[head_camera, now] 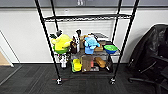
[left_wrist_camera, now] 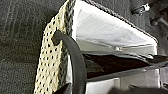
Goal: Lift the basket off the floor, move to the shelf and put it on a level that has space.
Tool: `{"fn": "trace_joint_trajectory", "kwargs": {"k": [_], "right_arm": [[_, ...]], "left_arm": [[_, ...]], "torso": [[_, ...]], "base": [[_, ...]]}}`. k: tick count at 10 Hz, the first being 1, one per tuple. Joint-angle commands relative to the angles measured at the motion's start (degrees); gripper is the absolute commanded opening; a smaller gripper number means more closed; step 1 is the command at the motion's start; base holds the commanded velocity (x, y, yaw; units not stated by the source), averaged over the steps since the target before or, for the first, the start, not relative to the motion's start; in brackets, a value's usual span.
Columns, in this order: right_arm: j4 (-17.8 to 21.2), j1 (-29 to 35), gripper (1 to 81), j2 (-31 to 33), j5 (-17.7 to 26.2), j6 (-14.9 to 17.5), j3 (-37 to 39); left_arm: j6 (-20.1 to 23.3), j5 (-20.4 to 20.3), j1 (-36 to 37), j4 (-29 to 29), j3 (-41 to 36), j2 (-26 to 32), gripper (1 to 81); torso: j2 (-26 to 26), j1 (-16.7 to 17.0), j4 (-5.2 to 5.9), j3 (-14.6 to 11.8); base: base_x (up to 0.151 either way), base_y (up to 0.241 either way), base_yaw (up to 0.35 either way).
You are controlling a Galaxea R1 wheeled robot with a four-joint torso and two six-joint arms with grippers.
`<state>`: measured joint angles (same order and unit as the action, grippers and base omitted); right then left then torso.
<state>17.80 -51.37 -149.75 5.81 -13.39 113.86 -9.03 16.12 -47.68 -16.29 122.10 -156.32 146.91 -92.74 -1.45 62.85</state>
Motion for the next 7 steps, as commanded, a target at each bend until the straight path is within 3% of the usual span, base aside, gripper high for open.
{"fn": "trace_joint_trajectory", "kwargs": {"k": [1, 4, 5, 7], "right_arm": [[0.92, 7.02, 81.1, 2.85, 1.66, -0.06, -5.67], [0.58, 7.02, 81.1, 3.12, 1.66, 0.11, -7.08], [0.48, 6.85, 1.0, 3.02, 1.66, 0.2, -7.26], [0.22, 6.41, 1.0, 2.5, 1.66, 0.72, -7.17]], "left_arm": [[-0.02, 3.13, 7.46, -1.29, -3.79, 0.82, 81.1], [0.07, 3.13, 7.46, -1.2, -4.41, 1.09, 81.1], [0.07, 3.13, 7.46, -1.12, -4.41, 1.09, 1.0], [0.07, 3.13, 7.46, -1.2, -4.15, 0.92, 1.0]], "torso": [[0.0, 0.0, 0.0, 0.0], [0.0, 0.0, 0.0, 0.0], [0.0, 0.0, 0.0, 0.0], [0.0, 0.0, 0.0, 0.0]], "base": [[0.0, 0.0, 0.0], [0.0, 0.0, 0.0], [0.0, 0.0, 0.0], [0.0, 0.0, 0.0]]}}
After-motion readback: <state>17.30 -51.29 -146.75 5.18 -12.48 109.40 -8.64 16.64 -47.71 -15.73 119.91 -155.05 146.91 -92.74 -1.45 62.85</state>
